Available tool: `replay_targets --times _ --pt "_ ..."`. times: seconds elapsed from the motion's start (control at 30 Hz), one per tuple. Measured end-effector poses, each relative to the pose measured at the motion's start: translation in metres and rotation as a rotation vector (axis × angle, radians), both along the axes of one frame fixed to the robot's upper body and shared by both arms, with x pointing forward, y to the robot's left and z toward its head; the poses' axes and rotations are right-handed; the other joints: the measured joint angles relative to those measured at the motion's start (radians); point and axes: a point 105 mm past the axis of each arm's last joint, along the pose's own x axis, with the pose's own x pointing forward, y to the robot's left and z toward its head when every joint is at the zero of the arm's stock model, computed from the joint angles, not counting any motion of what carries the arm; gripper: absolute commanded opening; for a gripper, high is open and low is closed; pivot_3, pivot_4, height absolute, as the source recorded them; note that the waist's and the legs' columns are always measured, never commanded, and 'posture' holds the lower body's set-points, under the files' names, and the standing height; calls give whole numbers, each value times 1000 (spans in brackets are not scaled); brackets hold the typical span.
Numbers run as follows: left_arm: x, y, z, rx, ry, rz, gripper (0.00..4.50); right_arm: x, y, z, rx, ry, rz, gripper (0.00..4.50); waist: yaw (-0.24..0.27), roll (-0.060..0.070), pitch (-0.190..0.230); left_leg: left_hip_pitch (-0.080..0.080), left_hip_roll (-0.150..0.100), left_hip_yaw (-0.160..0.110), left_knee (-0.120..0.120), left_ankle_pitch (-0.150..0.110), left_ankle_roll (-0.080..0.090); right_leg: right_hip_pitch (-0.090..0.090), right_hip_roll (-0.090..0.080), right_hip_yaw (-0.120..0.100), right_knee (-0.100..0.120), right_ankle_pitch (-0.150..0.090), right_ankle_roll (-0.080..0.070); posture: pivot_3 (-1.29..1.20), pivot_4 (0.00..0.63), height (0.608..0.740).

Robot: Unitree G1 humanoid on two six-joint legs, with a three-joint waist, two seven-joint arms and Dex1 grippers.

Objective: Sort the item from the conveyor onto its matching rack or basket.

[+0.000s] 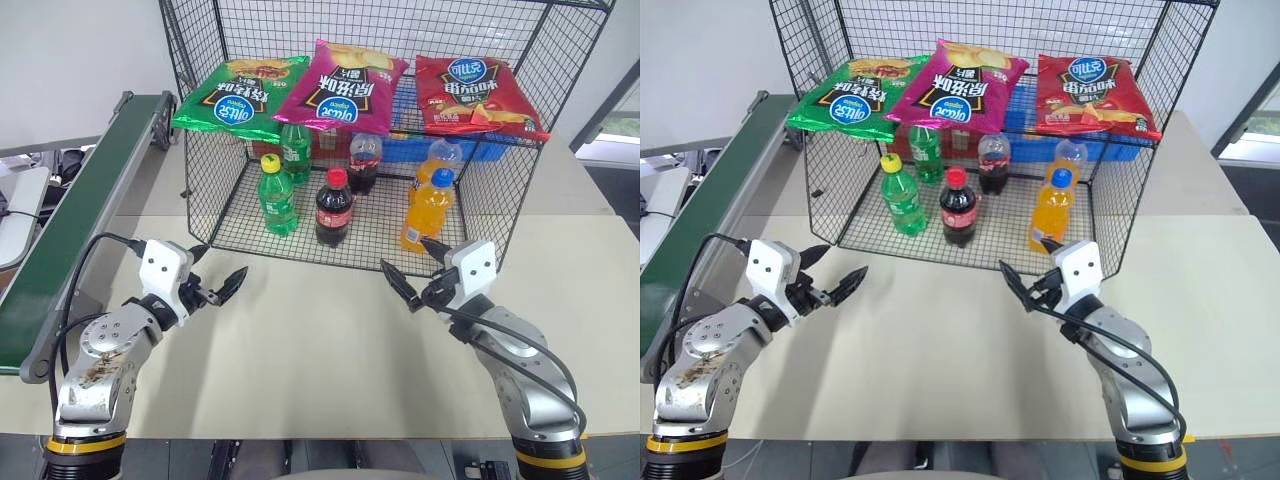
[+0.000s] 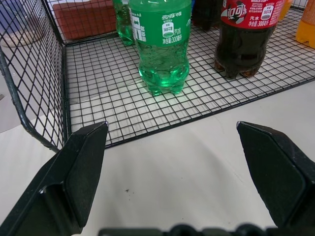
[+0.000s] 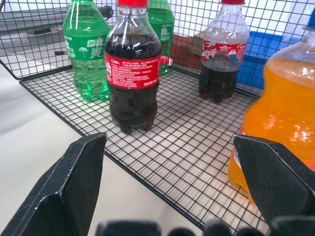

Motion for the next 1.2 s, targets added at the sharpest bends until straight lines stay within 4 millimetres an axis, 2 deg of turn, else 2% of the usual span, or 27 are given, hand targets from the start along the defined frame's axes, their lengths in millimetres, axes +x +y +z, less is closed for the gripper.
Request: replay_targets --times 0.1,0.2,0.27,0.37,0.63,0.93,1.2 --pt "1 2 1 13 12 -1 4447 2 0 1 -9 19 10 4500 -1 0 0 0 0 0 0 0 0 0 0 0 0 0 0 0 150 740" --pt "5 8 17 4 -27 11 4447 8 -3 21 -46 -24 7 4500 -3 0 0 1 0 0 0 0 0 0 0 0 1 0 0 0 150 740" --pt "6 8 19 -4 -36 12 4447 9 -2 29 -50 -46 8 4500 -2 0 0 0 0 0 0 0 0 0 1 0 0 0 0 0 150 740" --pt "6 7 19 -12 -35 10 4447 10 -1 26 -43 -29 1 4500 0 0 0 -1 0 -1 0 0 0 -1 0 0 0 0 0 0 150 740" --pt "14 3 33 -20 -80 -2 4447 9 -3 23 -38 -15 -20 4500 -1 0 0 -1 0 0 0 0 0 -1 0 0 1 0 0 0 150 740" --pt "14 -2 28 -23 -53 -41 4447 5 -4 20 -39 -2 -32 4500 -1 0 0 -1 0 0 1 0 0 -1 0 0 1 0 0 0 150 740" --pt "18 -6 32 -25 -65 -57 4447 5 -4 23 -35 -12 -51 4500 -2 0 0 -1 0 0 0 0 0 -1 0 0 1 0 0 0 150 740"
